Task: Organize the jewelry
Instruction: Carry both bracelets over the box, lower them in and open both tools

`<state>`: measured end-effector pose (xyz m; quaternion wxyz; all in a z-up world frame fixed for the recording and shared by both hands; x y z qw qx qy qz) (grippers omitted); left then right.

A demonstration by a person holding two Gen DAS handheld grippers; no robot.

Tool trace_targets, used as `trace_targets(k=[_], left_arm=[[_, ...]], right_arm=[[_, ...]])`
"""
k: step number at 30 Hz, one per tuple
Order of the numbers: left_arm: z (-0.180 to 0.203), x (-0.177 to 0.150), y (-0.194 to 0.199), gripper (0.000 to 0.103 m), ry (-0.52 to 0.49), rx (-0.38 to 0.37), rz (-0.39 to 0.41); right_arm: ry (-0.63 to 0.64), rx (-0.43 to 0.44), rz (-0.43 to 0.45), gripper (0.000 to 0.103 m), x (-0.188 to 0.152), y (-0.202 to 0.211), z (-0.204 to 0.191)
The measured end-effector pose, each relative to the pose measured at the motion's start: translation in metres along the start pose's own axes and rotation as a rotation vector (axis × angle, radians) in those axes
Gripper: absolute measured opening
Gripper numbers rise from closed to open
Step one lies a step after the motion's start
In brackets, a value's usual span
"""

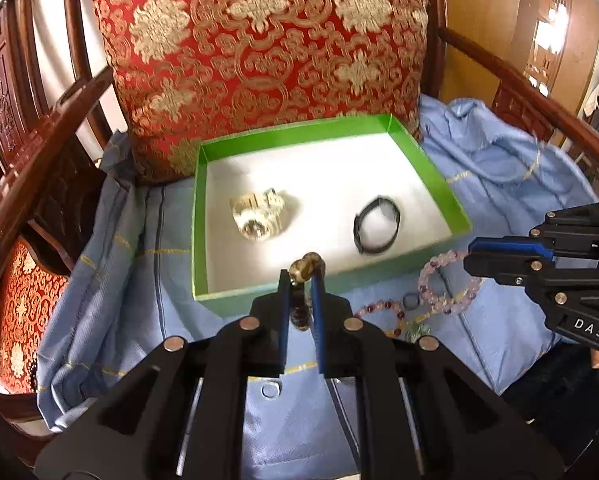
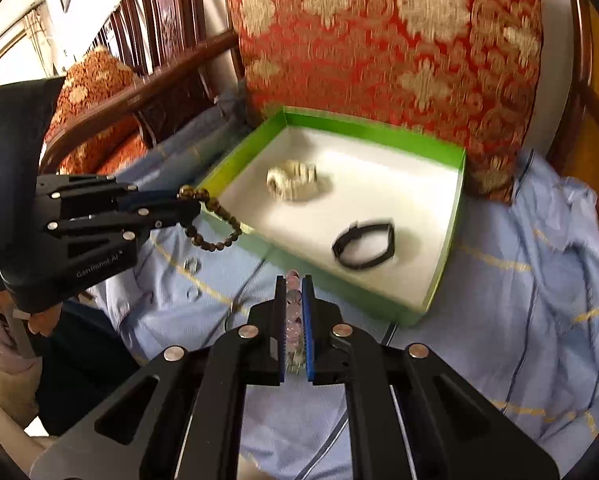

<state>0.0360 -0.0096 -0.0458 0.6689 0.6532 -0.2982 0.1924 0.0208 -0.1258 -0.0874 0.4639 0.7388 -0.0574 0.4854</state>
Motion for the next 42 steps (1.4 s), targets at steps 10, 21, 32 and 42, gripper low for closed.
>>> trace_targets(k=[10, 21, 32, 42], left_arm=[[-0.012, 0.070, -0.061, 0.011, 0.065, 0.007, -0.023], [-0.014, 0.036, -0.105, 0.031, 0.040, 0.021, -0.126], [0.007, -0.049, -0.049, 0.029, -0.041, -0.088, -0.252], [0.010, -0.060, -0.076, 0.035, 0.010, -0.079, -0.329]], right_arm=[[-0.025, -0.111, 0.051, 0.008, 0.083, -0.053, 0.048], [-0.140, -0.131, -0.018, 0.047, 0.071, -0.087, 0.078], [-0.165, -0.106, -0.270, 0.045, -0.052, -0.040, 0.052], [-0.086, -0.054, -0.391, 0.032, -0.087, -0.089, 0.008]])
Point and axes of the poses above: each gripper's, at about its wrist camera, not at the fingertips, and y roughly against the way its jaws point, z to its right, x to its top, the point moved 9 cm from there along -y, roughly the way its jaws point, and after that the axes turned 3 degrees about z, right-handed, at the moved point
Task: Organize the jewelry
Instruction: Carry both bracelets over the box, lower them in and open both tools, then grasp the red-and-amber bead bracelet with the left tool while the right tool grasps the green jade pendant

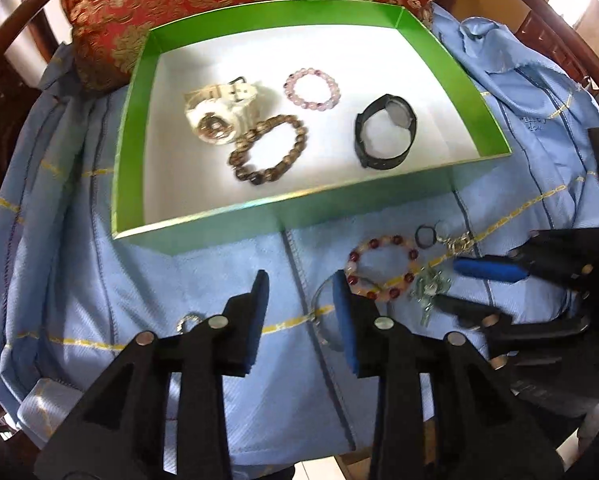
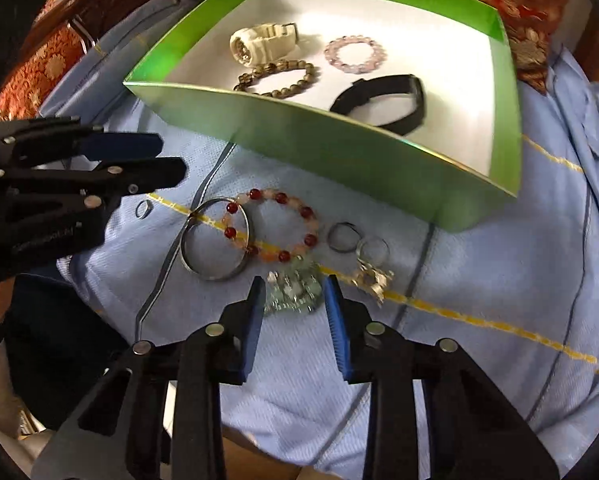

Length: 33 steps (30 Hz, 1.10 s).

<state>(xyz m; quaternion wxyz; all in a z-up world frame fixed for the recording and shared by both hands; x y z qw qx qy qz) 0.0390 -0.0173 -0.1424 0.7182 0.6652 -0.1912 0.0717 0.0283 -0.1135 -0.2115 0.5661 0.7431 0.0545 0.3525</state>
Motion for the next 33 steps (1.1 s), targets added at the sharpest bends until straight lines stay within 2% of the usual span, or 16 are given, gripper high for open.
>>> trace_targets(k=[2, 3, 6, 9, 12, 17, 19, 23, 25, 28, 30, 33], left_arm=[[0.009, 0.003, -0.002, 0.041, -0.012, -0.012, 0.010], [0.012, 0.005, -0.004, 0.044, -0.011, -0.017, 0.015], [0.022, 0.012, -0.014, 0.044, -0.020, -0.012, 0.015], [0.028, 0.016, -0.029, 0.035, -0.043, 0.029, -0.002], [0.030, 0.017, -0.041, 0.034, -0.051, 0.050, -0.026], [0.027, 0.018, -0.056, 0.035, -0.040, 0.068, -0.052], [0.027, 0.018, -0.059, 0.035, -0.040, 0.070, -0.056], [0.029, 0.018, -0.065, 0.034, -0.046, 0.083, -0.062], [0.032, 0.012, -0.064, 0.026, -0.071, 0.094, -0.069], [0.023, 0.003, -0.062, 0.025, -0.082, 0.158, -0.101], [0.016, -0.003, -0.058, 0.025, -0.042, 0.151, -0.118], [0.011, -0.003, -0.043, 0.025, -0.003, 0.092, -0.074]], right_arm=[[0.006, -0.023, -0.024, 0.030, -0.004, -0.012, 0.000], [0.015, -0.019, -0.043, 0.023, -0.008, -0.016, -0.001], [0.059, -0.042, -0.045, 0.008, -0.011, -0.011, -0.004], [0.052, -0.044, -0.038, 0.008, -0.013, -0.003, -0.002], [0.021, -0.039, -0.014, 0.008, -0.011, 0.007, 0.006], [-0.048, 0.047, 0.013, 0.008, -0.007, 0.021, 0.010], [-0.079, 0.058, 0.014, 0.012, -0.003, 0.024, 0.015], [-0.108, 0.047, 0.019, 0.014, -0.003, 0.030, 0.028], [-0.120, 0.039, 0.016, 0.014, -0.002, 0.030, 0.035], [-0.125, 0.029, 0.013, 0.014, -0.002, 0.030, 0.041], [-0.128, 0.024, 0.011, 0.014, -0.003, 0.030, 0.043], [-0.119, 0.027, 0.006, 0.014, -0.009, 0.032, 0.039]])
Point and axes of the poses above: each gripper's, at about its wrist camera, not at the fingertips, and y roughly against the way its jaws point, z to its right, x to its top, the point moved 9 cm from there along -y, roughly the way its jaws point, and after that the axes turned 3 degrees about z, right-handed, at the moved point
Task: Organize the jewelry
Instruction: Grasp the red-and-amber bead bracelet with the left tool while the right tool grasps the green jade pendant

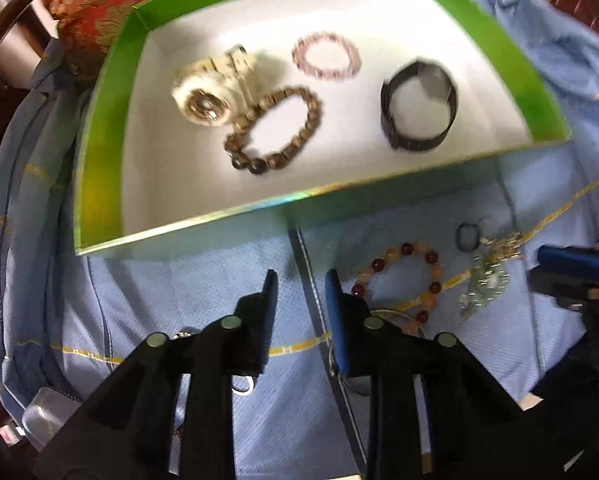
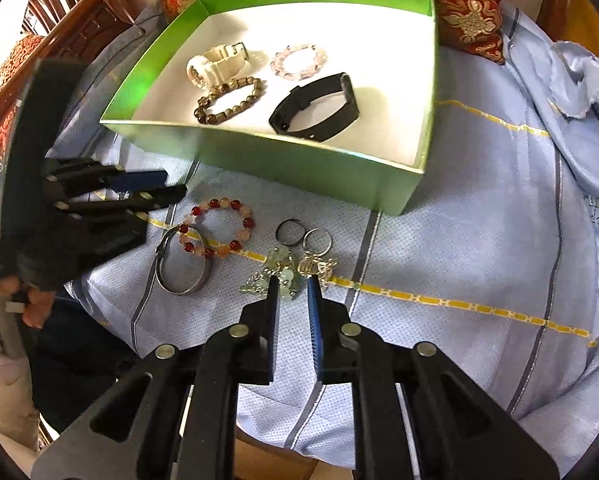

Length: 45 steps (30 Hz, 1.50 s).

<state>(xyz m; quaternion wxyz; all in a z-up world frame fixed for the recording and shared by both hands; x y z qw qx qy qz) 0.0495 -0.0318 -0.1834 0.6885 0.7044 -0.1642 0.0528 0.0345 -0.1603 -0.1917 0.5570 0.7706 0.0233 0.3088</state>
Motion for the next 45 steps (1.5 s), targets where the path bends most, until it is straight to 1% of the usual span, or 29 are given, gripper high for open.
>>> trace_targets(k=[1, 4, 6, 8, 9, 10, 12, 14, 15, 17, 18, 19, 20, 21, 22, 24, 26, 27, 28, 29, 31, 33, 34, 35, 37, 39, 41, 44, 45], left_arm=[[0.002, 0.001, 0.005, 0.025, 0.008, -0.038, 0.017], [0.014, -0.002, 0.005, 0.027, -0.002, -0.089, 0.015], [0.026, -0.006, -0.003, 0.027, -0.038, -0.076, -0.003], [0.035, -0.004, -0.009, 0.030, -0.069, -0.059, -0.014], [0.042, -0.005, -0.013, 0.037, -0.084, -0.051, -0.014], [0.047, -0.005, -0.015, 0.043, -0.107, -0.037, -0.005], [0.057, -0.007, -0.016, 0.044, -0.138, -0.008, 0.010], [0.064, -0.006, -0.018, 0.044, -0.147, -0.001, 0.015], [0.066, -0.006, -0.018, 0.043, -0.145, -0.003, 0.015], [0.069, -0.007, -0.019, 0.036, -0.137, -0.006, 0.015], [0.069, -0.007, -0.019, 0.030, -0.135, -0.003, 0.016], [0.069, -0.008, -0.018, 0.022, -0.135, 0.001, 0.018], [0.066, -0.008, -0.016, 0.017, -0.134, 0.007, 0.019], [0.062, -0.009, -0.015, 0.012, -0.133, 0.014, 0.019], [0.059, -0.006, -0.019, 0.008, -0.131, 0.019, 0.018], [0.051, -0.005, -0.021, 0.008, -0.131, 0.021, 0.013], [0.041, -0.009, -0.018, 0.009, -0.102, 0.018, 0.000], [0.027, -0.011, -0.017, 0.008, -0.080, 0.023, -0.016], [0.018, -0.015, -0.018, 0.009, -0.046, 0.031, -0.045], [0.012, -0.018, -0.018, 0.009, -0.024, 0.032, -0.057], [-0.001, -0.021, -0.017, 0.009, 0.015, 0.053, -0.072], [-0.012, -0.023, -0.016, 0.009, 0.049, 0.069, -0.078], [-0.016, -0.024, -0.015, 0.010, 0.071, 0.061, -0.082], [-0.021, -0.023, -0.014, 0.011, 0.086, 0.053, -0.082], [-0.028, -0.024, -0.012, 0.014, 0.107, 0.039, -0.079], [-0.025, -0.021, -0.013, 0.018, 0.117, 0.031, -0.079], [-0.038, -0.021, -0.011, 0.022, 0.115, 0.030, -0.080], [-0.043, -0.018, -0.012, 0.030, 0.104, 0.027, -0.075], [-0.042, -0.015, -0.014, 0.037, 0.098, 0.019, -0.070]], right_arm=[[0.007, 0.000, -0.005, 0.014, -0.001, -0.003, -0.002], [0.044, -0.016, -0.027, 0.014, 0.003, -0.020, -0.013], [0.061, -0.037, -0.038, 0.014, 0.002, -0.029, -0.016], [0.064, -0.042, -0.043, 0.014, 0.002, -0.035, -0.017], [0.060, -0.040, -0.040, 0.014, 0.002, -0.038, -0.017], [0.058, -0.039, -0.036, 0.017, 0.002, -0.038, -0.016], [0.056, -0.047, -0.025, 0.025, 0.005, -0.041, -0.014], [0.055, -0.049, -0.021, 0.025, 0.006, -0.042, -0.014], [0.057, -0.050, -0.017, 0.025, 0.006, -0.042, -0.015], [0.063, -0.056, -0.006, 0.025, 0.007, -0.041, -0.015], [0.067, -0.058, -0.002, 0.023, 0.006, -0.041, -0.015], [0.074, -0.057, -0.002, 0.014, 0.005, -0.040, -0.015], [0.086, -0.052, -0.005, 0.012, 0.002, -0.039, -0.019], [0.095, -0.051, -0.004, 0.007, -0.001, -0.040, -0.020], [0.103, -0.048, -0.002, 0.005, -0.002, -0.039, -0.022], [0.123, -0.035, -0.002, 0.004, -0.003, -0.035, -0.026], [0.142, -0.020, -0.003, 0.004, -0.005, -0.030, -0.028], [0.158, -0.011, -0.006, 0.004, -0.010, -0.031, -0.034], [0.176, -0.001, -0.011, 0.004, -0.013, -0.028, -0.036], [0.197, 0.005, -0.020, 0.004, -0.016, -0.026, -0.039], [0.223, 0.007, -0.040, 0.004, -0.022, -0.024, -0.041], [0.208, -0.011, -0.047, 0.006, -0.024, -0.024, -0.035], [0.189, -0.018, -0.046, 0.012, -0.022, -0.024, -0.031], [0.159, -0.026, -0.042, 0.015, -0.020, -0.025, -0.025], [0.094, -0.025, -0.017, 0.030, -0.011, -0.023, -0.017], [0.030, -0.006, 0.017, 0.032, -0.003, -0.023, -0.010], [-0.002, -0.004, 0.029, 0.032, 0.004, -0.028, -0.008], [-0.008, -0.004, 0.049, 0.032, 0.015, -0.037, -0.014], [0.003, -0.009, 0.054, 0.032, 0.017, -0.041, -0.017]])
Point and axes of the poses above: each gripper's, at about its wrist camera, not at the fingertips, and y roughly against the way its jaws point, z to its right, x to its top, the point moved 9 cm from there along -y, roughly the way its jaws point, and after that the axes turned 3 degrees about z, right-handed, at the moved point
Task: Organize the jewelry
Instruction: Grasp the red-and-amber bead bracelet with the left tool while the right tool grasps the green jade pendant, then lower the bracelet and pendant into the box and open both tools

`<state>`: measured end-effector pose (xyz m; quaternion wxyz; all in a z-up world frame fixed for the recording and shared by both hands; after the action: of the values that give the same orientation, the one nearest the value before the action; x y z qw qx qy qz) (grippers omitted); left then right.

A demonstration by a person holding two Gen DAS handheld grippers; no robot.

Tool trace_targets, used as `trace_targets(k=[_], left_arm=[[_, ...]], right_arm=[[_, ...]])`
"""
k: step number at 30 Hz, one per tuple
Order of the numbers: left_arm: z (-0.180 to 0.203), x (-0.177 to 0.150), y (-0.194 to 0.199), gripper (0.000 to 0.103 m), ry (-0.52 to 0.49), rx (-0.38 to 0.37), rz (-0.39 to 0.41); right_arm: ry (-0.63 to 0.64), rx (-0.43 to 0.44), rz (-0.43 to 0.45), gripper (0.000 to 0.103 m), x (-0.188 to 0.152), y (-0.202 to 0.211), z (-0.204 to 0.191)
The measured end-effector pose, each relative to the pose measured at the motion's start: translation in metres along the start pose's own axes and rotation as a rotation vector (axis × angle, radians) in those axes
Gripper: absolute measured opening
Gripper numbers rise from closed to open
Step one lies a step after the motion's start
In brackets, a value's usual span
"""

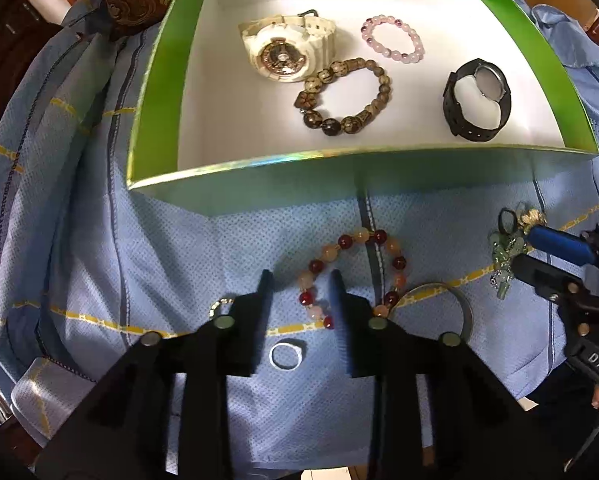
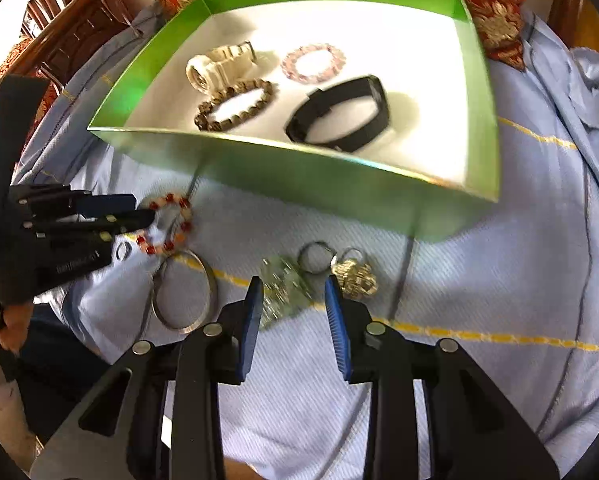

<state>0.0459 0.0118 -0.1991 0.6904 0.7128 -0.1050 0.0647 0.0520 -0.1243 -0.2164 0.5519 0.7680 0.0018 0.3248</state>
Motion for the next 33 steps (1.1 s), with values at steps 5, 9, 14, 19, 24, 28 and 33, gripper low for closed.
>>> trace_targets(k=[5, 9, 14, 19, 24, 28, 33], left_arm=[[0.008, 0.006, -0.005, 0.043, -0.020, 0.007, 0.013], [0.009, 0.007, -0.006, 0.032, -0.005, -0.008, 0.011], [-0.001, 0.011, -0.007, 0.012, -0.008, -0.025, 0.020], [-0.009, 0.017, 0.038, 0.011, -0.010, -0.045, 0.118], [-0.002, 0.025, 0.087, 0.008, -0.046, -0.096, 0.248], [0.002, 0.030, 0.133, 0.008, -0.043, -0.153, 0.358], [0.005, 0.046, 0.169, 0.008, -0.027, -0.155, 0.478]], right_arm=[[0.063, -0.033, -0.020, 0.032, -0.002, -0.014, -0.018], [0.116, -0.034, -0.022, 0.021, -0.006, -0.017, -0.030], [0.122, -0.016, -0.023, 0.015, -0.011, -0.014, -0.036], [0.117, -0.006, 0.039, 0.014, -0.005, 0.011, -0.033], [0.095, 0.046, 0.125, 0.014, 0.011, 0.051, -0.032], [0.074, 0.130, 0.222, 0.014, 0.023, 0.097, -0.033], [0.074, 0.104, 0.315, 0.014, 0.049, 0.118, -0.033]])
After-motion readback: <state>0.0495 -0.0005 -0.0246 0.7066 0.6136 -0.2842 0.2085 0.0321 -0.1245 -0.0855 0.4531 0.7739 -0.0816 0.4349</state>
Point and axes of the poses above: each gripper's, at about its wrist camera, not at the fingertips, and y roughly against the way its jaws point, z to its right, x to its top, the point moved 9 cm from there along -y, roughly the way its jaws point, and after that the axes turned 3 degrees about z, right-handed, at the moved point
